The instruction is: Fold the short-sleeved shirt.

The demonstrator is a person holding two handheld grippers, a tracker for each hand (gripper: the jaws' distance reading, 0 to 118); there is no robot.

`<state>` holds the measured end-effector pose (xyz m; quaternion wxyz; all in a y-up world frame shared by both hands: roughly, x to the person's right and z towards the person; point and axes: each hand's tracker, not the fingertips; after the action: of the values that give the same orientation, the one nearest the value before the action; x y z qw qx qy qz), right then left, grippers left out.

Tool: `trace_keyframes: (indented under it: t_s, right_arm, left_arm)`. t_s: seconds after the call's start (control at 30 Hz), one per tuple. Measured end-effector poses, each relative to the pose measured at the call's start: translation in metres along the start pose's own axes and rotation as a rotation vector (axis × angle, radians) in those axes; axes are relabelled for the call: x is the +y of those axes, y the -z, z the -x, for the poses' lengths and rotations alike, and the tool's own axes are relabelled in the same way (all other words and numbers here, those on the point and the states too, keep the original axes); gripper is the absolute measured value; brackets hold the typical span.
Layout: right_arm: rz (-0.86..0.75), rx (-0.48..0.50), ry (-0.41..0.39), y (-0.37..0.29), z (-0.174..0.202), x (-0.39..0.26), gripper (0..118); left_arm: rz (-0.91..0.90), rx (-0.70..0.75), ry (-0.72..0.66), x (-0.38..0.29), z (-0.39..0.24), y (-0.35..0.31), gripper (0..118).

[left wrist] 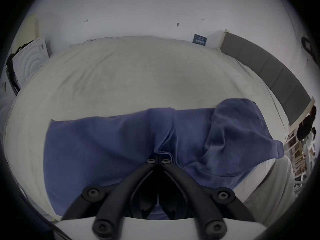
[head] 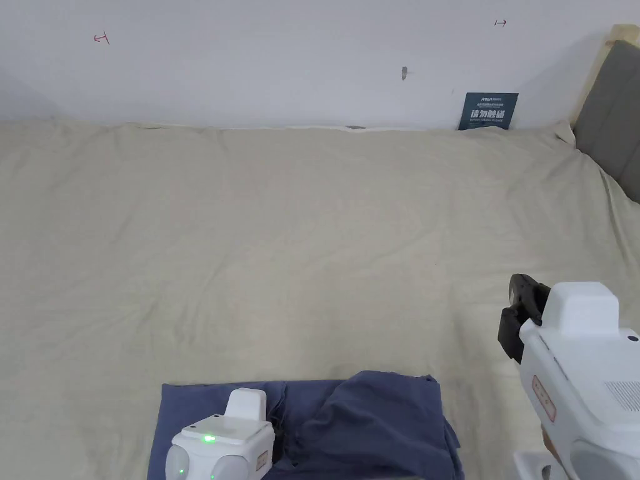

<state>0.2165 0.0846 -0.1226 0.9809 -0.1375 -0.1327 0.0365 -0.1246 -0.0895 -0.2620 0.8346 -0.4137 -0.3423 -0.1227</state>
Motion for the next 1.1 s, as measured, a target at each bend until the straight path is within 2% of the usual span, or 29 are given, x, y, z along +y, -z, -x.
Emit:
trace_keyframes:
  t_s: [0.1,0.23,0.4,0.47,0.6,0.67,0.73,0.77,0.8,0.83,0.87,0.9,0.97,1.0,1.03,1.1]
  right_arm:
    - [0.002,-0.003,0.005,-0.002,-0.001,-0.001,2]
    - [-0.003,-0.005,0.01,-0.006,-0.001,-0.001,2]
    - [-0.023,0.003,0.015,-0.014,0.006,0.003,2]
    - [-0.029,0.005,0.014,-0.015,0.01,0.004,2]
    - [-0.033,0.021,0.012,-0.015,0.018,0.006,2]
    - [-0.033,0.026,0.011,-0.014,0.022,0.005,2]
    - [-0.028,0.032,0.009,-0.011,0.026,0.006,2]
    - [-0.026,0.033,0.009,-0.01,0.027,0.005,2]
    - [-0.023,0.034,0.008,-0.009,0.029,0.005,2]
    - [-0.021,0.035,0.007,-0.008,0.03,0.005,2]
    - [-0.019,0.037,0.004,-0.007,0.032,0.005,2]
    - [-0.017,0.036,0.0,-0.007,0.033,0.004,2]
    - [-0.01,0.038,-0.006,-0.004,0.034,0.004,2]
    - [-0.002,0.038,-0.008,-0.002,0.035,0.004,2]
    - [0.004,0.037,-0.009,-0.001,0.035,0.003,2]
    - [0.013,0.032,-0.011,0.002,0.035,0.002,2]
  left_arm:
    - [-0.014,0.023,0.014,-0.002,-0.002,0.002,0]
    - [-0.001,-0.015,-0.023,0.002,0.01,-0.01,0]
    - [-0.119,-0.176,-0.207,-0.009,0.044,-0.053,0]
    - [-0.112,-0.261,-0.294,-0.018,0.068,-0.067,0]
    - [-0.115,-0.327,-0.447,-0.044,0.116,-0.084,7]
    - [-0.095,-0.345,-0.466,-0.054,0.137,-0.089,17]
    - [-0.066,-0.336,-0.466,-0.062,0.153,-0.091,42]
    - [-0.05,-0.331,-0.473,-0.066,0.16,-0.091,60]
    - [-0.018,-0.343,-0.505,-0.071,0.165,-0.088,85]
    - [0.016,-0.354,-0.516,-0.075,0.171,-0.084,104]
    - [0.033,-0.351,-0.529,-0.079,0.176,-0.081,115]
    - [0.047,-0.35,-0.538,-0.084,0.181,-0.078,118]
    - [0.045,-0.33,-0.563,-0.091,0.185,-0.075,115]
    - [0.044,-0.326,-0.574,-0.094,0.189,-0.072,109]
    - [0.051,-0.32,-0.592,-0.097,0.193,-0.069,99]
    - [0.07,-0.322,-0.609,-0.102,0.2,-0.06,69]
